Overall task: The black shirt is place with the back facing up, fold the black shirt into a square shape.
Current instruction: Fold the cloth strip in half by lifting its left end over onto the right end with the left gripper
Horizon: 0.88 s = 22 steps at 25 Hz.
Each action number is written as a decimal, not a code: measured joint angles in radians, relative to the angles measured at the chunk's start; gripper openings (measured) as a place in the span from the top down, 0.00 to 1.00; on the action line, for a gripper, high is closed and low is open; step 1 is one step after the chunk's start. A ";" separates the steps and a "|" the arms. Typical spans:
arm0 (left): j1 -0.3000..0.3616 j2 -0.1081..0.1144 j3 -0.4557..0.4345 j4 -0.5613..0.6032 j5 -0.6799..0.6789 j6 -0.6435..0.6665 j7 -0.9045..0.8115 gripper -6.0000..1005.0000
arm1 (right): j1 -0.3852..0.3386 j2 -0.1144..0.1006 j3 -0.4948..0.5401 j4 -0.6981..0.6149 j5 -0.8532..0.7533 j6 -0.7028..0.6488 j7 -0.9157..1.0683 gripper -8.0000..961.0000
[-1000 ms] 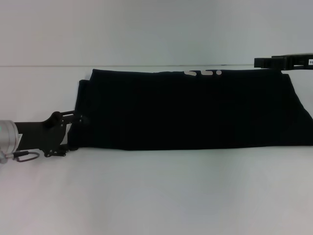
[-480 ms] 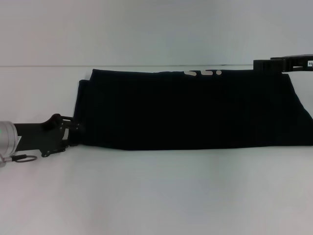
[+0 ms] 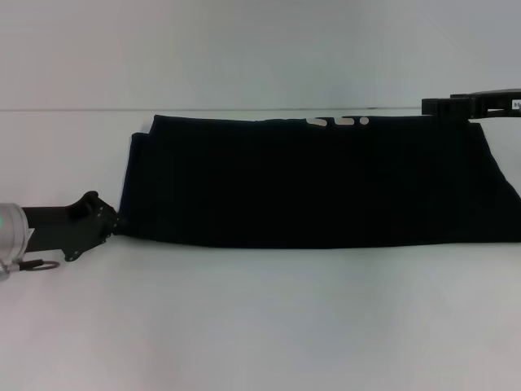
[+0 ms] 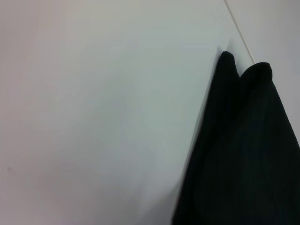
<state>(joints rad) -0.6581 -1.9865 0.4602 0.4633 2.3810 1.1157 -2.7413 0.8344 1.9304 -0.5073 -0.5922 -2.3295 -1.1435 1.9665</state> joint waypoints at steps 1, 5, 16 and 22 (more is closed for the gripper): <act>0.002 -0.001 -0.001 0.000 0.000 0.000 0.009 0.89 | 0.000 0.001 -0.001 0.000 0.000 0.002 0.000 0.28; 0.023 -0.006 -0.011 0.008 -0.015 0.013 0.069 0.94 | 0.001 0.009 -0.002 0.000 0.001 0.009 -0.003 0.28; 0.188 -0.017 -0.205 0.153 -0.058 0.162 0.329 0.95 | 0.034 0.048 -0.001 -0.001 0.021 0.068 0.000 0.28; 0.286 0.020 -0.325 0.241 -0.050 0.255 0.358 0.94 | 0.072 0.080 -0.003 0.010 0.027 0.122 0.002 0.28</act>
<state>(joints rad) -0.3719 -1.9663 0.1347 0.7043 2.3310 1.3703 -2.3836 0.9066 2.0100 -0.5106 -0.5819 -2.3021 -1.0212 1.9681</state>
